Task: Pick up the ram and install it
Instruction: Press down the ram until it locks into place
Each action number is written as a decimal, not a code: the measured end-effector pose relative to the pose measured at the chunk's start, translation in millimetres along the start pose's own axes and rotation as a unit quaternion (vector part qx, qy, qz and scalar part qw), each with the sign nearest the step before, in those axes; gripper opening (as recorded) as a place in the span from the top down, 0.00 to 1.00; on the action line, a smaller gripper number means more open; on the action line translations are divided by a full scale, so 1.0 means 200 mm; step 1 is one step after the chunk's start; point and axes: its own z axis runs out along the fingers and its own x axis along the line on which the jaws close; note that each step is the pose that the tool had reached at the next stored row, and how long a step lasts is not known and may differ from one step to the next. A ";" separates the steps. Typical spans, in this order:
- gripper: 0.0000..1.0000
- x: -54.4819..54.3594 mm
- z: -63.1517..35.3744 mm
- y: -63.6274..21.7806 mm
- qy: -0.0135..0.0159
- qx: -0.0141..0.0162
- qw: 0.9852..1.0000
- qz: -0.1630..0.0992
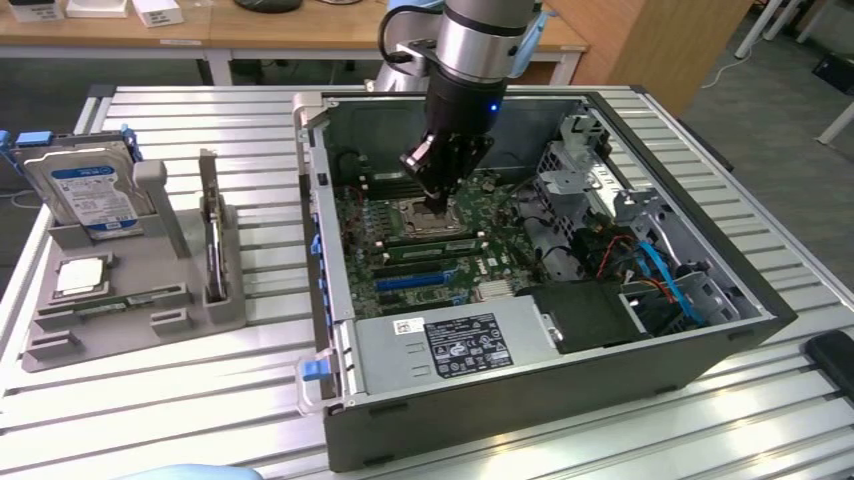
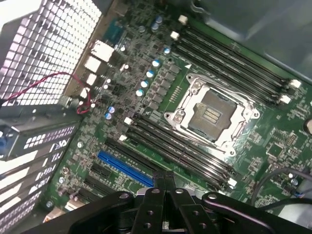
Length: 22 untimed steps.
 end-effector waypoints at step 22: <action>0.90 0.00 0.000 0.000 -0.017 -0.010 0.995 0.102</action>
